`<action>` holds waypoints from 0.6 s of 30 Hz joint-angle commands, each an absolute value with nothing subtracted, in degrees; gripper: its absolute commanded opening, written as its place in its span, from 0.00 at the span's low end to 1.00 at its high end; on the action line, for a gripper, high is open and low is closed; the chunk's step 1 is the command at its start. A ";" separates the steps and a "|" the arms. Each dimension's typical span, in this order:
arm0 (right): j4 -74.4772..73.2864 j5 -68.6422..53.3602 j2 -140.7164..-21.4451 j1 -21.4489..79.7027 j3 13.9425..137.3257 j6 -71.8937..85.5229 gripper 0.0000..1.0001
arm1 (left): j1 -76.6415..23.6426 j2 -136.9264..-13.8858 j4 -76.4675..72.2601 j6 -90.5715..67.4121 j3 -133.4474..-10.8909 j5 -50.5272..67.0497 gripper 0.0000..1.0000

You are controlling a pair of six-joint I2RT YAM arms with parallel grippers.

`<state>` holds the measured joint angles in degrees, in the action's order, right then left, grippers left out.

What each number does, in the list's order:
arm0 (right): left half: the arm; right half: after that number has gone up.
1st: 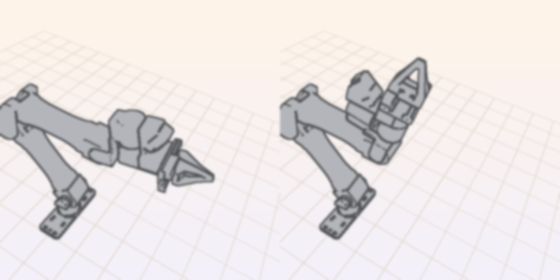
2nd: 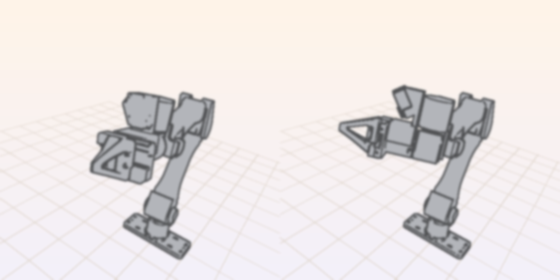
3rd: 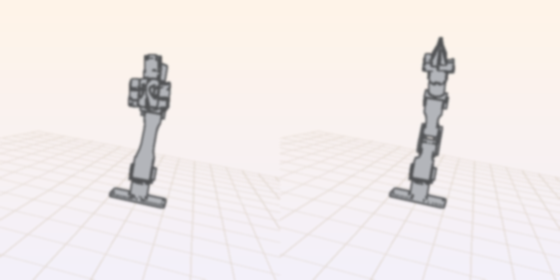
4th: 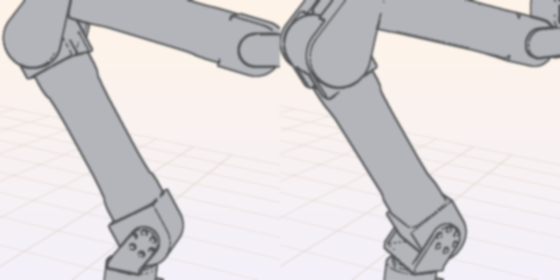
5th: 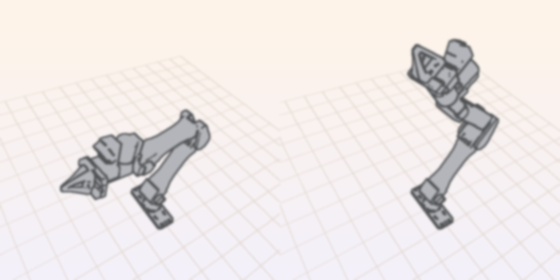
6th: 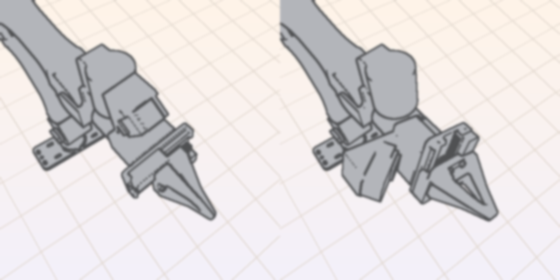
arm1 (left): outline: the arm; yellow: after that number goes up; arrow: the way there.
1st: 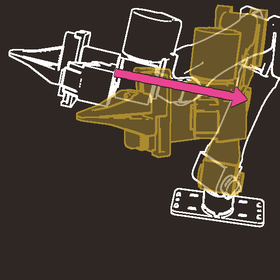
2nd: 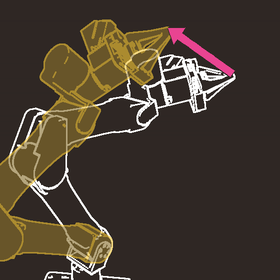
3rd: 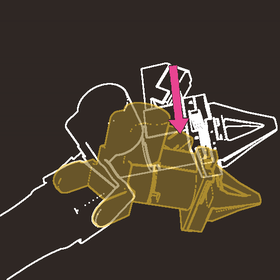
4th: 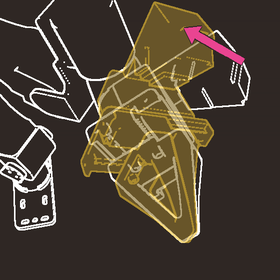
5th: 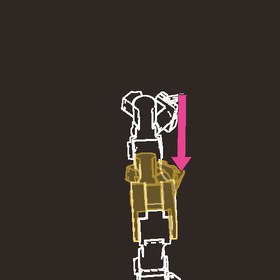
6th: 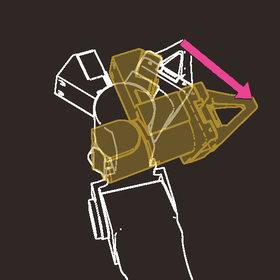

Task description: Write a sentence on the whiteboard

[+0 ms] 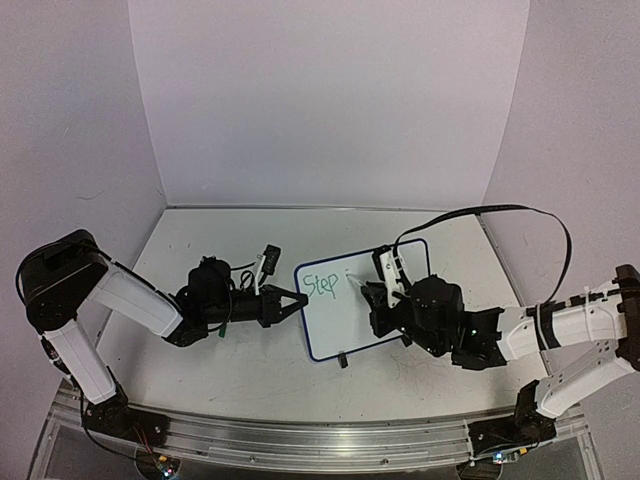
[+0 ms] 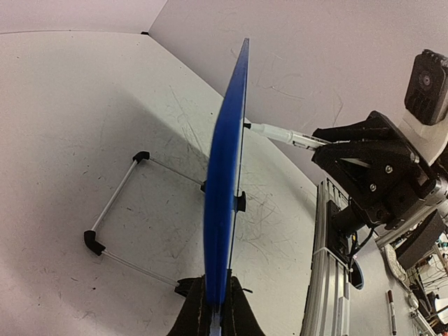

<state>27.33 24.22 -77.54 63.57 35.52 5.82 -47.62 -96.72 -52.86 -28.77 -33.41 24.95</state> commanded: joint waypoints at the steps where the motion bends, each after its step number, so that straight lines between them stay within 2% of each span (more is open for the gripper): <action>1: 28.29 26.04 -78.61 63.66 37.84 6.37 0.00 | -47.64 -95.75 -50.37 -28.02 -34.06 24.90 0.00; 18: 25.66 25.41 -78.19 63.66 36.43 8.28 0.00 | -47.64 -95.46 -49.92 -27.95 -34.42 24.96 0.00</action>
<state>26.81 24.81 -78.32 63.57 35.90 7.15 -47.59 -96.51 -52.44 -28.75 -33.41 24.95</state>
